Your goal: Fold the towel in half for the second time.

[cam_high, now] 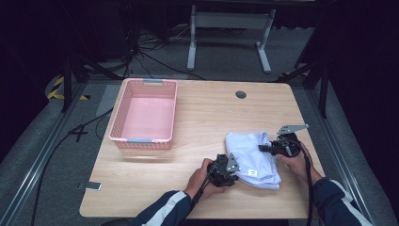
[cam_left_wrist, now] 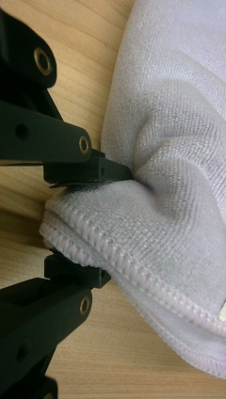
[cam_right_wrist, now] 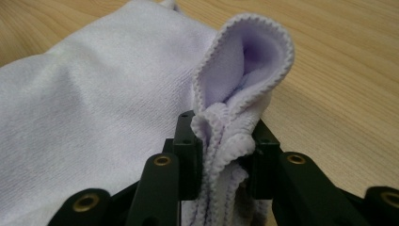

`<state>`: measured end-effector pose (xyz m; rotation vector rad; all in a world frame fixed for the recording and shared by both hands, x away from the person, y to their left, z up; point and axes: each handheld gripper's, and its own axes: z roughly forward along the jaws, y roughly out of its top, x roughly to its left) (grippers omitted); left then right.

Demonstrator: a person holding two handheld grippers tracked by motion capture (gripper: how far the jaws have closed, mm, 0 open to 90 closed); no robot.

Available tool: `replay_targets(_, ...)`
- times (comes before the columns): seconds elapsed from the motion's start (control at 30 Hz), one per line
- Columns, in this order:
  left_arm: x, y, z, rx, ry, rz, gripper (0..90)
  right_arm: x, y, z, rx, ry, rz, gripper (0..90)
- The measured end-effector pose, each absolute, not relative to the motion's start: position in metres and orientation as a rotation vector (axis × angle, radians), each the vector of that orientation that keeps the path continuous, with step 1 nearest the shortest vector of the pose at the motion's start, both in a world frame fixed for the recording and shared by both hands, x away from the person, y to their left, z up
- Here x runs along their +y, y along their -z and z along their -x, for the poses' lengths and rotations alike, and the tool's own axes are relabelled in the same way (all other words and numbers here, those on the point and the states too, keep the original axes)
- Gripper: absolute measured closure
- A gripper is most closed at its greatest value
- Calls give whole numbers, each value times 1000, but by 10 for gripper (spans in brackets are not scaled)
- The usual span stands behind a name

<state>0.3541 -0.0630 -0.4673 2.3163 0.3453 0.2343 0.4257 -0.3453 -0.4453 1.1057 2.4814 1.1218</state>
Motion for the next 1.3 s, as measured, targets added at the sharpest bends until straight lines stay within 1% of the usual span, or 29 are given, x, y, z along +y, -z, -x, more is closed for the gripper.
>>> replay_targets(0.7,-39,452,-365,385,-304,-2295,645,-329,425,-434,2402,-1203,-1047,708)
replay_targets(1.03,-20,443,-369,429,-345,-2268,645,-306,411,-446,2395,-1241,-990,708)
replay_targets(1.3,2,431,-373,467,-408,-2243,647,-284,402,-456,2382,-1266,-947,707)
